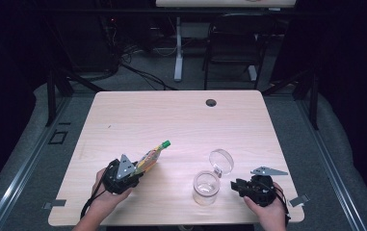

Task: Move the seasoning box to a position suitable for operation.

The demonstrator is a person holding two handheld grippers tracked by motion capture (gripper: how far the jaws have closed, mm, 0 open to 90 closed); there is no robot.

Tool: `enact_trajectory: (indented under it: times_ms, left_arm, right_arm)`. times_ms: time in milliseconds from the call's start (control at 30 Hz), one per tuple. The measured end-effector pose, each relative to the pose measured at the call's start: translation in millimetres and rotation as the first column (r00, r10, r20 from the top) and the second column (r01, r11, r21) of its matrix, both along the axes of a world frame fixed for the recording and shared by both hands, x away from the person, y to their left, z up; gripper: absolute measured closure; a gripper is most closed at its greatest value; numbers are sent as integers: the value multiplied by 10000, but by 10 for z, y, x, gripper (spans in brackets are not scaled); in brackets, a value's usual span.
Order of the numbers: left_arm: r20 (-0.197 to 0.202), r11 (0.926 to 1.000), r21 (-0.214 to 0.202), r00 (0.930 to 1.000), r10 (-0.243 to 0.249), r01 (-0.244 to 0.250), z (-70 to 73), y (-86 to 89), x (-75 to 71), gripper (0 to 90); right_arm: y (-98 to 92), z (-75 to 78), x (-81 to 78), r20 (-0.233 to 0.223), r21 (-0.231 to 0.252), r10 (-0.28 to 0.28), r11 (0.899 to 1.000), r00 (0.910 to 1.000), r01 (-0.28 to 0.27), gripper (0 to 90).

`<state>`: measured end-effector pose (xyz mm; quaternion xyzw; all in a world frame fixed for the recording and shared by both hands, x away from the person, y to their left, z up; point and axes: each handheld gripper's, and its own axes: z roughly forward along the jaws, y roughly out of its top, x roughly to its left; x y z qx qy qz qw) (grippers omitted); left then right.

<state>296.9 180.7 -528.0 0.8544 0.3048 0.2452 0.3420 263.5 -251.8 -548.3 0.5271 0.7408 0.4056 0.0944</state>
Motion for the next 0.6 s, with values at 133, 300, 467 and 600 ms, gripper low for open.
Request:
enact_trajectory:
  times_ms: [133, 300, 467, 600]
  left_arm:
    - [306, 9995, 316, 9995, -40, 30, 9, -22, -27, 628]
    - [852, 9970, 754, 9961, -212, 148, 27, -64, -77, 628]
    - [1218, 9909, 1326, 9918, -394, 231, 31, -120, -124, 628]
    - [1301, 9875, 1537, 9899, -564, 360, 29, -154, -140, 628]
  right_arm:
    - [0, 1, -1, 13, -14, -27, 10000, 10000, 27, 682]
    - [-1, 3, -4, 9, -51, -8, 10000, 10000, 8, 682]
    - [2, -2, -4, 18, -30, -26, 10000, 10000, 26, 682]
    - [-4, 0, -2, 11, -60, -34, 10000, 10000, 34, 681]
